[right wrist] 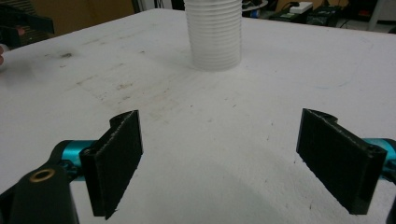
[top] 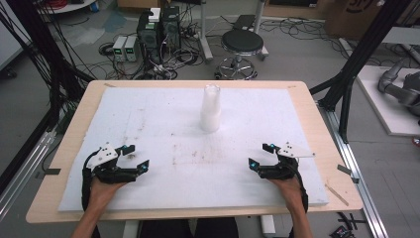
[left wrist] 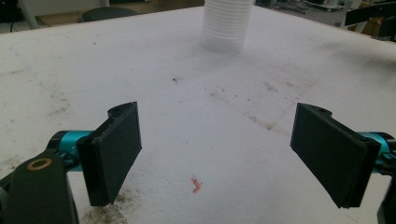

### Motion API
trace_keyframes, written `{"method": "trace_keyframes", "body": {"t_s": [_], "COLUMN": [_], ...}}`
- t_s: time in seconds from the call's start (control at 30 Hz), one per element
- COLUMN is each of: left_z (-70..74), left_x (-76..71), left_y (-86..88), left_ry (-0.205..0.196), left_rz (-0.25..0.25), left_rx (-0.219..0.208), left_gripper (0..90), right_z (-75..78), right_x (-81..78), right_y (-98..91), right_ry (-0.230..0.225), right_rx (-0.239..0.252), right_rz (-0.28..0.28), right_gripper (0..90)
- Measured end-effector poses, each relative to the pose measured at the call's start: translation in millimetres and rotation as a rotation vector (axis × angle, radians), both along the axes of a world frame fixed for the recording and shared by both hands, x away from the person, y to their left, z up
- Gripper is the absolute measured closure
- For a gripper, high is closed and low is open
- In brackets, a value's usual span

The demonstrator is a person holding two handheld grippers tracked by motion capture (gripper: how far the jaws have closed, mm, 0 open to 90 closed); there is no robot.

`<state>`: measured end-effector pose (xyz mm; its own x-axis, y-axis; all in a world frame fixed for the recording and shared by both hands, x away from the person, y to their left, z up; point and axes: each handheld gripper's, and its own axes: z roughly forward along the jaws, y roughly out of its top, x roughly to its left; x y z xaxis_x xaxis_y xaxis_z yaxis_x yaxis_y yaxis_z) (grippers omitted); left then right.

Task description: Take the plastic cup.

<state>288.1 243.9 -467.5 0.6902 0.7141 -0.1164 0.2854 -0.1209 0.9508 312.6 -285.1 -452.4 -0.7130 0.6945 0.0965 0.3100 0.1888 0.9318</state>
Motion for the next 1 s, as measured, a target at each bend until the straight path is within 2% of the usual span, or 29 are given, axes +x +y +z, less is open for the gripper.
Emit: {"method": "trace_keyframes", "body": {"t_s": [0.13, 0.33, 0.37, 0.53, 0.57, 0.6, 0.63, 1.0], "left_z": [0.1, 0.3, 0.1, 0.1, 0.2, 0.2, 0.2, 0.1], "left_x": [-0.6, 0.1, 0.6, 1.4, 1.2, 1.2, 1.2, 2.4], "left_y": [-0.4, -1.5, -1.4, -0.8, -0.9, -0.9, -0.9, -1.9], "left_ry": [-0.003, 0.000, 0.004, 0.010, 0.011, 0.011, 0.010, 0.018], "left_rz": [-0.003, -0.013, -0.011, -0.019, -0.018, -0.018, -0.021, -0.023], "left_rx": [0.004, 0.016, 0.010, 0.007, 0.009, 0.009, 0.013, 0.018], "left_gripper": [16.2, 16.2, 16.2, 16.2, 16.2, 16.2, 16.2, 16.2], "right_z": [1.5, 19.1, 26.4, 39.5, 48.3, 48.3, 56.2, 93.7], "right_x": [1.3, 0.0, 2.2, 7.3, 11.2, 11.2, 14.1, 32.6], "right_y": [-0.2, 3.9, 6.2, 9.8, 11.2, 11.2, 12.7, 21.8], "right_ry": [0.011, -0.006, -0.001, 0.009, 0.012, 0.012, 0.023, 0.021], "right_rx": [0.006, 0.006, 0.000, -0.010, -0.019, -0.019, -0.025, -0.071], "right_rz": [0.016, 0.039, 0.047, 0.061, 0.068, 0.068, 0.075, 0.092], "right_gripper": [14.0, 14.0, 14.0, 14.0, 14.0, 14.0, 14.0, 13.4]}}
